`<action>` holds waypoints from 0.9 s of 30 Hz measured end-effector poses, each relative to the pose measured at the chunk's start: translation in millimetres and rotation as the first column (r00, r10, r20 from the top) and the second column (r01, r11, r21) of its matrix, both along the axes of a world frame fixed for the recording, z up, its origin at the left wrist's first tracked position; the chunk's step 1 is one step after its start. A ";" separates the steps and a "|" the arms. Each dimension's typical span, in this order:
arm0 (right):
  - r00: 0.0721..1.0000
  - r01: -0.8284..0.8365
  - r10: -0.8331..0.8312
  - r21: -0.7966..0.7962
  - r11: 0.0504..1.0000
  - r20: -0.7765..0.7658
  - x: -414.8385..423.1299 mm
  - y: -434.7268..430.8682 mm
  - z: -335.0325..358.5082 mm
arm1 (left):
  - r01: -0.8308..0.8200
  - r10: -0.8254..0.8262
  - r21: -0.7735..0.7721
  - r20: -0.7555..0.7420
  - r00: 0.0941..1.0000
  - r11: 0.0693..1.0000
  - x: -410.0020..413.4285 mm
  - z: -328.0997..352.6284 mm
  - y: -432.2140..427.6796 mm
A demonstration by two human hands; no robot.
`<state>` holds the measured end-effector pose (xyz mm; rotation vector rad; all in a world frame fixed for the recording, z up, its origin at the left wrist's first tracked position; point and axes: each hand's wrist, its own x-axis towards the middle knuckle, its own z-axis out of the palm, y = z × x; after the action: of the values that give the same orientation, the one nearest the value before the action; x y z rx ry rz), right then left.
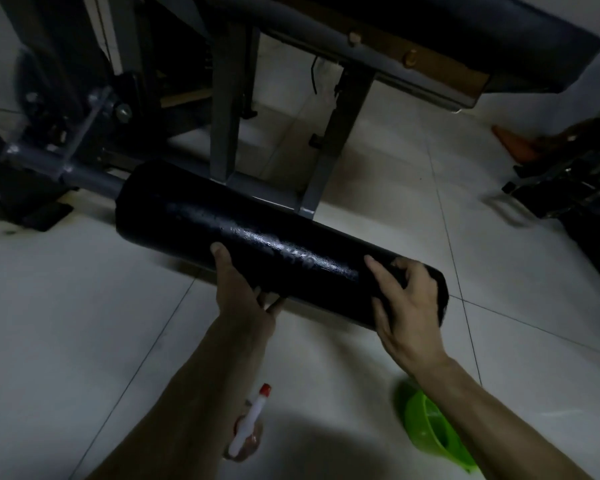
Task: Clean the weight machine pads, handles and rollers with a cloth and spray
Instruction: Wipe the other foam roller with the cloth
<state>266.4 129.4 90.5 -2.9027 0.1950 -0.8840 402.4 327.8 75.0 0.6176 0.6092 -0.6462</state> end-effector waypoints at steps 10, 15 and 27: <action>0.946 -0.308 0.305 -0.014 0.951 -0.107 175.8 155.7 20.7 | -0.081 0.111 -0.357 0.065 0.992 0.931 10.6 14.4 38.3; 0.914 -0.369 0.353 -0.046 0.928 -0.198 184.5 162.7 28.3 | -0.131 0.144 -0.179 0.060 0.988 0.975 43.8 8.3 71.5; 0.942 -0.332 0.333 0.026 0.943 -0.033 153.9 135.8 17.4 | -0.114 0.117 -0.082 0.032 0.993 0.990 68.6 -1.4 86.0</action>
<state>420.3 265.2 107.8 -2.8117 -0.2762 -0.7632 471.0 413.9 73.6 0.5140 0.5774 -0.5467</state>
